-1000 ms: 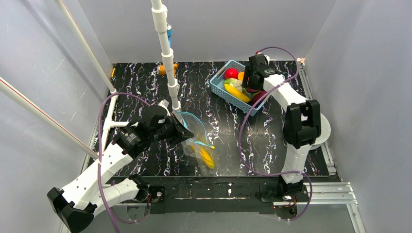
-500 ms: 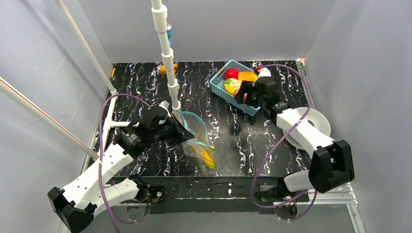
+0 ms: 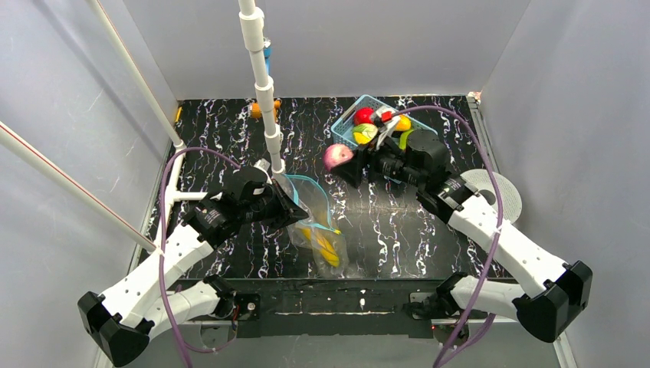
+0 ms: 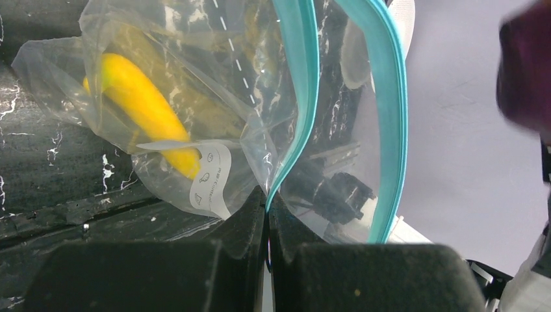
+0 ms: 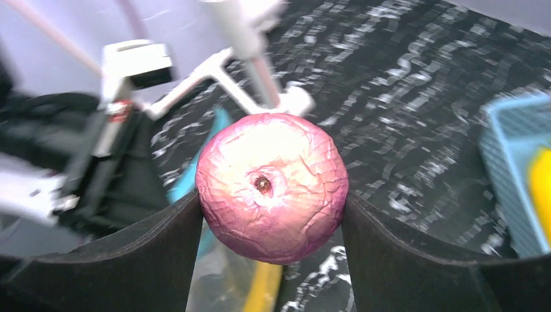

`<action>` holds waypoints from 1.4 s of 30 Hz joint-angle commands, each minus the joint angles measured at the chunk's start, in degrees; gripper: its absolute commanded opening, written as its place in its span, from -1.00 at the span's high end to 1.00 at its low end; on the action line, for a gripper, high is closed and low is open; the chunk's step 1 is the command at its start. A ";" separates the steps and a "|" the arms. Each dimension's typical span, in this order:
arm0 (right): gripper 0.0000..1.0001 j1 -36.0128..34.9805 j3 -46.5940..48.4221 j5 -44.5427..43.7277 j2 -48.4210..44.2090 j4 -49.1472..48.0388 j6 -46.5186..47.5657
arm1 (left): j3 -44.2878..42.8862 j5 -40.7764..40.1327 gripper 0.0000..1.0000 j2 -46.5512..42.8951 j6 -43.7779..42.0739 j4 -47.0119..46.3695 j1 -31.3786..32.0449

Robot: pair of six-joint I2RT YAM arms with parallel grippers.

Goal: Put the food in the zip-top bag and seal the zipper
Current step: Place the fake vegetable in the zipper food storage bag.

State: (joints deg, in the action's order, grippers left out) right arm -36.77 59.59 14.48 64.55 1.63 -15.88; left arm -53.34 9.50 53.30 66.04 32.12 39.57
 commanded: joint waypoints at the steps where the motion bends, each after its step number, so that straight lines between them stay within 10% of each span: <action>1: 0.97 -6.56 6.17 8.86 -0.63 2.59 3.87 | 0.46 0.81 1.00 -0.23 0.06 -0.75 -0.23; 13: 0.95 -18.42 12.40 1.02 2.74 12.05 8.41 | -0.33 0.91 1.00 -0.40 0.04 -0.65 -0.20; 24: 0.41 -22.09 17.74 -18.39 9.00 16.85 9.18 | 0.00 1.05 1.00 -1.10 0.32 -0.63 -0.21; 42: -0.55 -24.04 17.26 -18.27 9.27 16.57 9.56 | -1.06 0.89 1.00 -1.17 0.39 -0.25 -0.22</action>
State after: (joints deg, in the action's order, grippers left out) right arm -60.25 75.81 -2.96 75.96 20.03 -7.14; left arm -52.97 9.91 52.88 66.65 31.33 39.55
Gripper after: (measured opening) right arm 0.784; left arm 0.009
